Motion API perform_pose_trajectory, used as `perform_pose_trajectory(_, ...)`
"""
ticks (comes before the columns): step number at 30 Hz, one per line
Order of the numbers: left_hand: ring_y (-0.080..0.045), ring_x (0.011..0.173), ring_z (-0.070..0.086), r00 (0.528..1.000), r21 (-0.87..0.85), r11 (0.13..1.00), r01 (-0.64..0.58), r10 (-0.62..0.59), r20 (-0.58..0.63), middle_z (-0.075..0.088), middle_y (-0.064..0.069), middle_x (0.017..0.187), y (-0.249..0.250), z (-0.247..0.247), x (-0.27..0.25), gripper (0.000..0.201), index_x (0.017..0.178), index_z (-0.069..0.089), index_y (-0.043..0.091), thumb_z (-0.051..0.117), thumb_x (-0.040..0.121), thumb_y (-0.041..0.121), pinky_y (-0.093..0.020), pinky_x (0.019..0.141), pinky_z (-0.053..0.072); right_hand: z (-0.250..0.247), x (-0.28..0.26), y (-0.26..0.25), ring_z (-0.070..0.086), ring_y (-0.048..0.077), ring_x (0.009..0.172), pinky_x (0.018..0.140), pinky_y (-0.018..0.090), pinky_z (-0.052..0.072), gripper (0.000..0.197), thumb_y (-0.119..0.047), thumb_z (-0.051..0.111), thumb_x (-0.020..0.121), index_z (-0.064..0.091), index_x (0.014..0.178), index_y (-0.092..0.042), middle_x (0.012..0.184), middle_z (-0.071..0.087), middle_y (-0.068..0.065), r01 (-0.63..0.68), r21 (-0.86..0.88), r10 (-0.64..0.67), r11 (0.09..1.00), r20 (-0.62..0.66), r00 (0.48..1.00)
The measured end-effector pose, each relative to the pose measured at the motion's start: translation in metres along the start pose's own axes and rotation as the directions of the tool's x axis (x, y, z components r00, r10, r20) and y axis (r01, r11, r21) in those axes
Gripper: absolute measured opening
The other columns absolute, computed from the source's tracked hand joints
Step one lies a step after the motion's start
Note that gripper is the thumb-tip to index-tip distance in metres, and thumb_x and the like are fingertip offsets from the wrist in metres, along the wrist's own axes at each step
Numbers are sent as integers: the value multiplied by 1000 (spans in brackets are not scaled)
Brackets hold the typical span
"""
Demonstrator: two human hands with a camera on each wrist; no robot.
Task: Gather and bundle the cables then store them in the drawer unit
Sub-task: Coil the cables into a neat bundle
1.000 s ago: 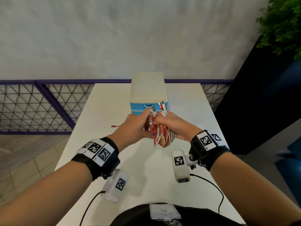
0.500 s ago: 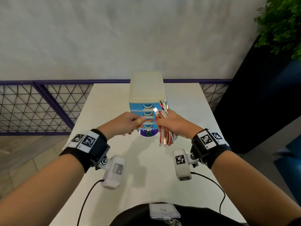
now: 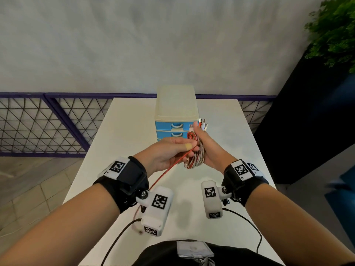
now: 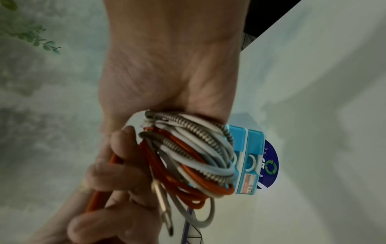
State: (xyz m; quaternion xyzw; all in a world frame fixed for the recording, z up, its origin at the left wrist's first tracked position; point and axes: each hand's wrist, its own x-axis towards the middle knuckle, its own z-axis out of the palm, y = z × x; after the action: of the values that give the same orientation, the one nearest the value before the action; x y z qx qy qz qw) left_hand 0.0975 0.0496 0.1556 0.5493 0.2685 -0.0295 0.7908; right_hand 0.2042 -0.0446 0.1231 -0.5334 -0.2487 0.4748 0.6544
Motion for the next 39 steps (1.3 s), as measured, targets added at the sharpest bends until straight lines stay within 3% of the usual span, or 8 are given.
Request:
perform_pose_trajectory(3,-2,52,63,1000,90,996,6,-5,-6,71,3,65,1,1,3,8,88,70,6,66,86,13,-11,47,50,-3,-1,0,71,20,82,68,32,58,43,-28,53,97,52,133,-6,109,69,17,12,-51,-11,999,20,1000)
perform_pose_trajectory(8,-2,47,51,997,207,977,51,-61,42,67,4,68,0,-3,1,16,91,69,8,58,92,20,-12,46,47,-7,3,1,69,26,75,68,35,58,22,-5,52,90,63,110,-6,89,74,11,45,-252,-83,967,-144,986)
perform_pose_trajectory(10,-3,45,43,987,257,964,70,-104,120,61,6,68,-4,-8,-1,22,97,67,11,48,98,22,-14,44,41,-7,3,-3,65,10,63,61,28,52,15,-3,50,91,59,96,-14,69,68,-5,67,-240,-135,969,-280,951)
perform_pose_trajectory(16,-9,55,42,901,592,805,52,-294,320,58,8,73,-34,-26,-7,27,101,70,27,43,99,28,-27,55,30,-22,12,-12,65,20,64,71,40,55,12,-20,56,90,53,94,-9,76,59,10,17,155,46,988,-389,920)
perform_pose_trajectory(20,-7,56,46,997,853,515,-77,44,64,62,1,68,-32,-32,0,23,86,74,16,61,89,35,-19,59,39,-19,3,-22,60,21,65,73,37,49,21,-20,52,89,62,73,-11,70,64,8,-80,149,101,986,-138,985)
perform_pose_trajectory(26,-4,65,50,879,912,322,-253,471,77,60,11,74,-16,-33,4,25,75,60,19,82,68,28,-17,59,36,-6,2,-23,68,17,67,62,26,55,12,-13,52,91,62,89,-5,76,65,11,-153,-230,142,961,-62,988)
perform_pose_trajectory(36,-18,76,50,755,930,173,-324,639,145,58,8,80,-12,-34,9,49,84,43,20,85,60,29,-28,63,37,8,1,-27,66,27,77,74,35,55,17,-14,58,84,61,97,-3,75,66,13,-194,-488,255,851,60,965)
perform_pose_trajectory(39,-17,68,48,824,946,180,-268,552,129,54,7,72,-8,-35,9,45,77,46,20,83,62,40,-30,58,39,8,-3,-28,65,28,76,74,38,56,10,-14,57,85,60,92,-7,75,65,14,-189,-534,278,824,92,956)
